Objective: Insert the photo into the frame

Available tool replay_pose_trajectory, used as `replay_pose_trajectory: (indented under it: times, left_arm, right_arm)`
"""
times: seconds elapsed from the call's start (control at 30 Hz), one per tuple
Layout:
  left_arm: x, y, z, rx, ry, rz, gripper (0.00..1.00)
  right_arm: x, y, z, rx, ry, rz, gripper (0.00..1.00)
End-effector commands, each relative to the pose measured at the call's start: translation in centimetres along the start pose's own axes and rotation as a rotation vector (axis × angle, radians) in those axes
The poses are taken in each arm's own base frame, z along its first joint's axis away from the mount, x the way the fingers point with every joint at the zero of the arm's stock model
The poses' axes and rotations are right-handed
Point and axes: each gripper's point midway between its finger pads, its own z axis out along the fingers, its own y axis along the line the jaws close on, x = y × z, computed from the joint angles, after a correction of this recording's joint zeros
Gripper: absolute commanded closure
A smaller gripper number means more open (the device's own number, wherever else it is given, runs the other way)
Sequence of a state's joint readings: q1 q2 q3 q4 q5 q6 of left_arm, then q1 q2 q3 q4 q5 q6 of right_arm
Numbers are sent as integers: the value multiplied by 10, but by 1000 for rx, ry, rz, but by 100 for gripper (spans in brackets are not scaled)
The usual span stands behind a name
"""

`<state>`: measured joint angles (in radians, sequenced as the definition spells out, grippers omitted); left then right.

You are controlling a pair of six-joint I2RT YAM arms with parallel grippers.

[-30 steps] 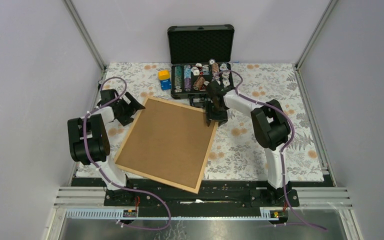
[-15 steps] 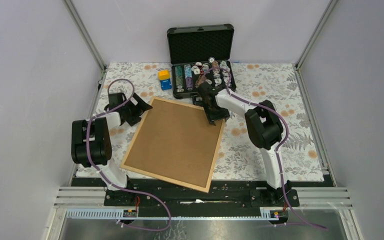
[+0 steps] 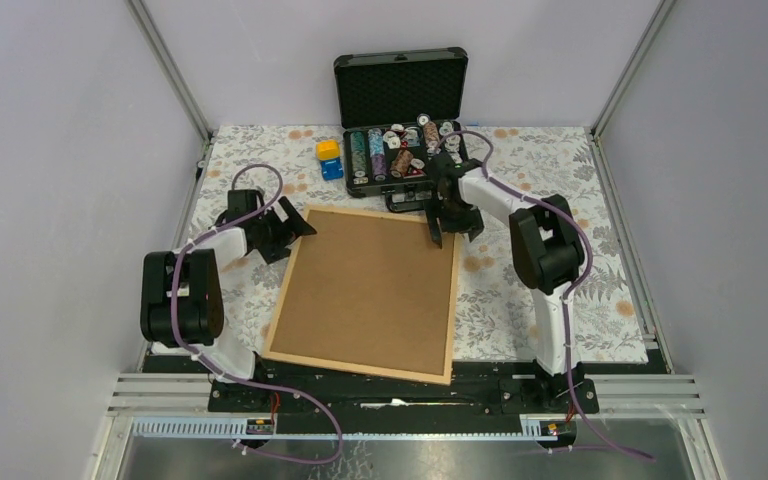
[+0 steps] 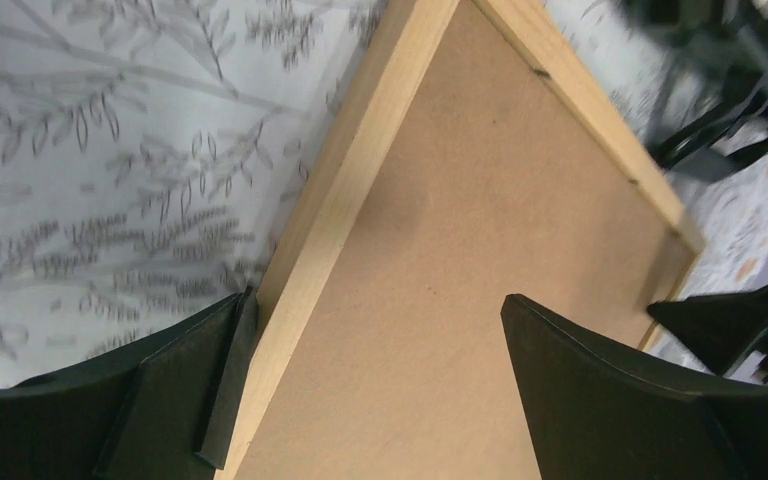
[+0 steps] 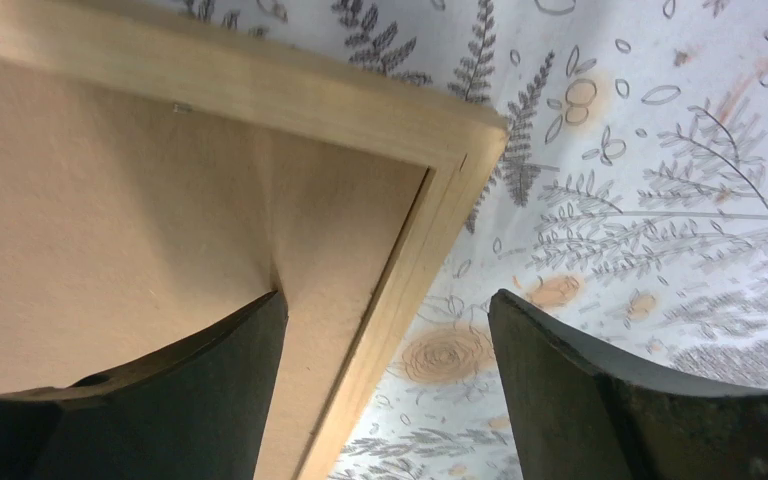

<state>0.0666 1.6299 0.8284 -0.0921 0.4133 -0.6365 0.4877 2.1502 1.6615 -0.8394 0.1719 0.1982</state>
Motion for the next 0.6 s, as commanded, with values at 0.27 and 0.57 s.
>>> replay_pose_trajectory:
  times: [0.27, 0.57]
  left_arm:
    - [5, -17, -58, -149, 9, 127, 1]
    - [59, -99, -53, 113, 166, 327, 3]
  right_arm:
    - [-24, 20, -38, -296, -70, 135, 10]
    - [23, 1, -57, -329, -37, 205, 11]
